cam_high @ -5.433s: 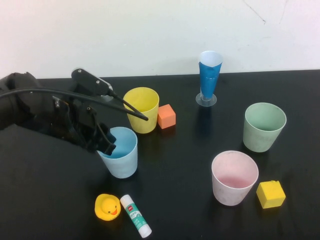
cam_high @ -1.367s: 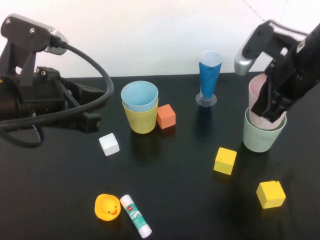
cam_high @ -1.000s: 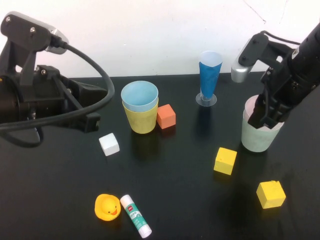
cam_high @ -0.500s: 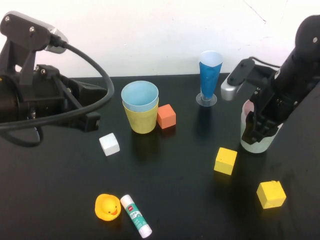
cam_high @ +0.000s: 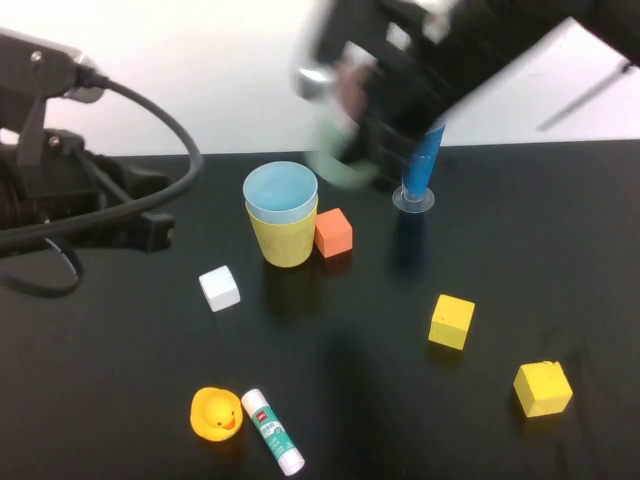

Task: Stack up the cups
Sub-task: Place the green cup on the blue cup

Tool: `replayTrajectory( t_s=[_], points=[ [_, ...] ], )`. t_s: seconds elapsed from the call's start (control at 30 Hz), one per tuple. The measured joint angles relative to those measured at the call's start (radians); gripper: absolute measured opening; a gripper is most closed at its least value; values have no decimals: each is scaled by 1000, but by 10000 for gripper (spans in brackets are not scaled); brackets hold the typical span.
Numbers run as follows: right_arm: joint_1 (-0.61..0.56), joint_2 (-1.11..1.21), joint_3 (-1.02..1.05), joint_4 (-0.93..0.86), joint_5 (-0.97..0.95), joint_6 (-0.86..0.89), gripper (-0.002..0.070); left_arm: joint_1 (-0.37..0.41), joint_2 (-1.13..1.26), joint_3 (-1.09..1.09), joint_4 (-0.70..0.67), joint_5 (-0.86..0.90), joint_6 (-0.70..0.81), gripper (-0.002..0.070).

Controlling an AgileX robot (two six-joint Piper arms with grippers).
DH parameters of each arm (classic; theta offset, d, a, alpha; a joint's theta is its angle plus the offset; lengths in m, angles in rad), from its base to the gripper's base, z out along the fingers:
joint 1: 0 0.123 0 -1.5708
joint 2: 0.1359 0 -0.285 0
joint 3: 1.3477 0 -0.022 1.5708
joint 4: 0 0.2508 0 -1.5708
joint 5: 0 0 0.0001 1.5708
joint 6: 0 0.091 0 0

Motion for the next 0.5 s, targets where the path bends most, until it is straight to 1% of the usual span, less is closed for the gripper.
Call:
replayTrajectory(
  t_s=[0.13,0.2,0.3,0.5],
  points=[
    [53,85,-174,-3,-44,-17,52,0,-2,0,186,9,-178,2],
    [55,141,-237,-10,-32,-17,51,0,-2,0,232,23,-216,2],
    [55,219,-298,-20,0,-17,51,0,-2,0,259,37,-237,2],
    [55,283,-311,-22,35,-17,50,0,-2,0,270,41,-244,2]
  ],
)
